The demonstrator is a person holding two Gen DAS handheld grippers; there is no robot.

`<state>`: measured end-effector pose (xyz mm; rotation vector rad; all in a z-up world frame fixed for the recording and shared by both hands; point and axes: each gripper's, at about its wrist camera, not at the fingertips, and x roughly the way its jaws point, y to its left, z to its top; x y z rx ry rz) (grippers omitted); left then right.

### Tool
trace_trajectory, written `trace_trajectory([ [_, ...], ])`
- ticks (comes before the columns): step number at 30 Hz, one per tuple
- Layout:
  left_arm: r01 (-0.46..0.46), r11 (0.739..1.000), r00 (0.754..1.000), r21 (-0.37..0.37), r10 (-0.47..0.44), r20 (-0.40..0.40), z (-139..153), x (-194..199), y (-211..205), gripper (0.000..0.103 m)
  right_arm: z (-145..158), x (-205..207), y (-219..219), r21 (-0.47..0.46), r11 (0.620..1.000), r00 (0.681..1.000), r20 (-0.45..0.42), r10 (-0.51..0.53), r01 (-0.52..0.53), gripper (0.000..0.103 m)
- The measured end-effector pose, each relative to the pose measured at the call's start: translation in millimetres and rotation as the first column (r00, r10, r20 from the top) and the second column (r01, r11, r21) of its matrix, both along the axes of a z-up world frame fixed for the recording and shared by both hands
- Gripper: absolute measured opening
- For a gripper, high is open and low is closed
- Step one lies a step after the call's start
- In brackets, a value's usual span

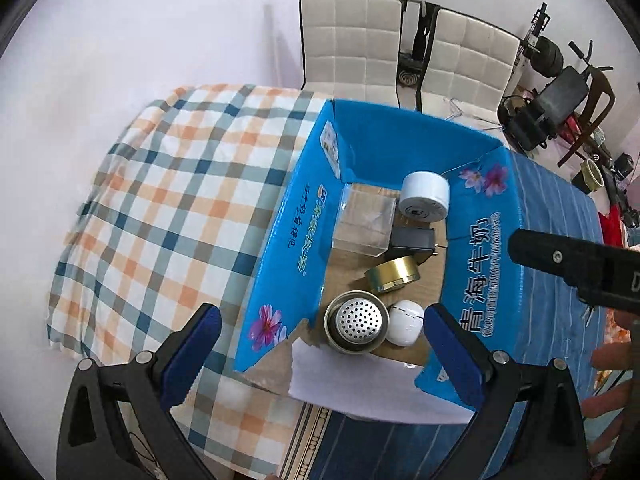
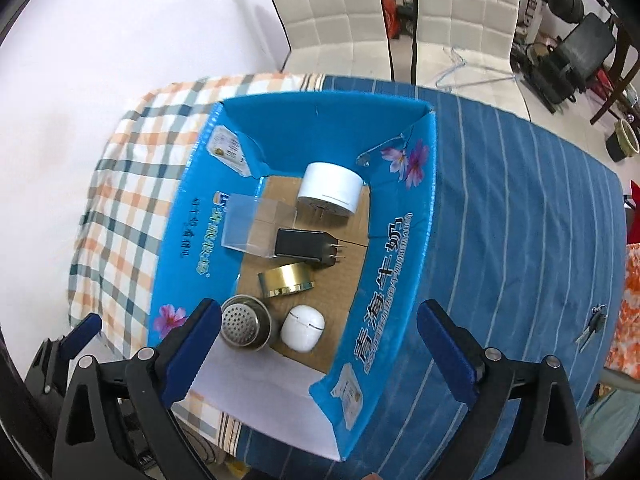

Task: Organize rigid objects
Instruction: 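Lift both grippers out of the box and move the right gripper toward the car keys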

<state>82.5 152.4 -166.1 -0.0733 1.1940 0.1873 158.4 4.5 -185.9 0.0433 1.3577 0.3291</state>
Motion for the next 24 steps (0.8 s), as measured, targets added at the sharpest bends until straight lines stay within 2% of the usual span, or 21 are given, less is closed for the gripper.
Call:
trace_trajectory([
  [13, 0.066, 0.998, 0.995, 0.009, -0.067, 0.079, 47, -11, -36, 0.103, 54, -47, -44, 0.095, 0.995, 0.997, 0.073, -0.020, 0.013, 0.101],
  [19, 0.141, 0.990, 0.984, 0.005, -0.140, 0.112, 63, -5, -77, 0.103, 69, -57, -89, 0.144, 0.987, 0.992, 0.091, -0.091, 0.077, 0.101],
  [24, 0.221, 0.975, 0.970, 0.000, -0.220, 0.103, 55, 7, -123, 0.103, 65, -60, -148, 0.176, 0.967, 0.976, 0.076, -0.202, 0.187, 0.101],
])
